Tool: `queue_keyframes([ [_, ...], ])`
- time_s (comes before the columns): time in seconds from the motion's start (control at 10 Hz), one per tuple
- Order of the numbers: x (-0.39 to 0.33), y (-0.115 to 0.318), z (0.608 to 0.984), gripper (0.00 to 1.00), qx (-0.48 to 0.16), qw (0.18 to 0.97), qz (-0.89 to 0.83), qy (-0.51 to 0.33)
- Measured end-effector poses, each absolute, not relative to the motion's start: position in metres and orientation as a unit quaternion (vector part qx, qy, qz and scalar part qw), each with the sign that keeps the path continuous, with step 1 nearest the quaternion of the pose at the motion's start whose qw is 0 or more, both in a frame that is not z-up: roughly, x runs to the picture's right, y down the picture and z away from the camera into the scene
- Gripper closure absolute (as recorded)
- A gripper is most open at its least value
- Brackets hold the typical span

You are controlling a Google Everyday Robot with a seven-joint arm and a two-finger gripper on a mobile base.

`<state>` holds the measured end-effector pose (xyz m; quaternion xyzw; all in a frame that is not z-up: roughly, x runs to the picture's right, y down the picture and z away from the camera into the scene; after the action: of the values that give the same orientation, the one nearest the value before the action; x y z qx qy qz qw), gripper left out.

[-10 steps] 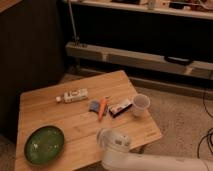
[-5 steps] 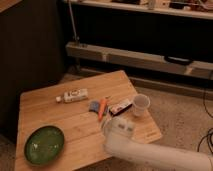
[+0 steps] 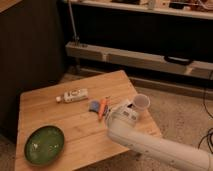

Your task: Push the eraser across the table

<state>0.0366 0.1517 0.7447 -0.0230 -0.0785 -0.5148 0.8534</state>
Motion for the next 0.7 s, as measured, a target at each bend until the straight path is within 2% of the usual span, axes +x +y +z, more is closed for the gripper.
queue_keyframes([
  [0.3,0.057,0.149,0.756,1.0,-0.025,0.873,-0.485,-0.047],
  [0.7,0.148,0.119,0.788,1.0,-0.007,0.917,-0.399,-0.007],
])
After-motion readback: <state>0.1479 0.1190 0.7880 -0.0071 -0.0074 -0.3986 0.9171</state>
